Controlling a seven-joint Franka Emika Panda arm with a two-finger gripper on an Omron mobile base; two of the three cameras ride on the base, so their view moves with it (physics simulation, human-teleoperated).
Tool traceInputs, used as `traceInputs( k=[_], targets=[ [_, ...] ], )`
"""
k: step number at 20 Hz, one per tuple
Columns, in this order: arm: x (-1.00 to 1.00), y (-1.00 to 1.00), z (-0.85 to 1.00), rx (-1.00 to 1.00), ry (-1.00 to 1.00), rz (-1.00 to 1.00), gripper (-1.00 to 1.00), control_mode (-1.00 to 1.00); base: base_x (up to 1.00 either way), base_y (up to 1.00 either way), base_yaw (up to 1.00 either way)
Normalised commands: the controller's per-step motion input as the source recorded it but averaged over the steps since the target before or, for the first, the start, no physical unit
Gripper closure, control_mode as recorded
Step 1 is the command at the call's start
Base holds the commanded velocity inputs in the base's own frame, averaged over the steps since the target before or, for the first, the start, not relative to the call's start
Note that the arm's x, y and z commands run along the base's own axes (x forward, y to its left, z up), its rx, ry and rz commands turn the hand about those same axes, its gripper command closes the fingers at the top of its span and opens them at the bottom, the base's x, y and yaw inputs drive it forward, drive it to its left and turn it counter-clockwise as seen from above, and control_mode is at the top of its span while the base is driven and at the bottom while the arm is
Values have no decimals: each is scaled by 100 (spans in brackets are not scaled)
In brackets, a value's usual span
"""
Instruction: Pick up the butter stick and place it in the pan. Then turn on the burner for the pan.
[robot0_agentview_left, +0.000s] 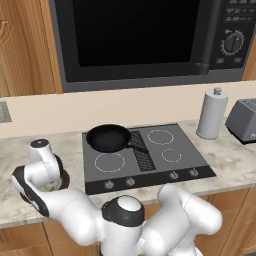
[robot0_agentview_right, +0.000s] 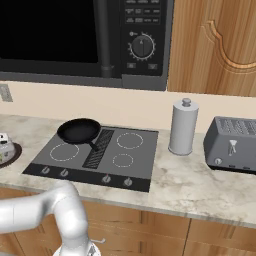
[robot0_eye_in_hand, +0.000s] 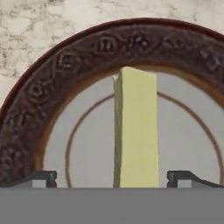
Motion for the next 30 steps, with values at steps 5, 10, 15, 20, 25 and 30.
traceInputs(
  k=[5,10,15,20,25,30],
  targets=[
    [5,18,-18,0,0,8,100,-100,0,0,0],
    [0,11,-1,0,0,8,100,-100,0,0,0],
    [0,-2,4,0,-4,5,100,-100,0,0,0],
    [0,-29,39,1,-13,0,100,-100,0,0,0],
    [0,-51,50,5,-12,0,100,-100,0,0,0],
    [0,-67,40,6,-11,0,100,-100,0,0,0]
  ],
)
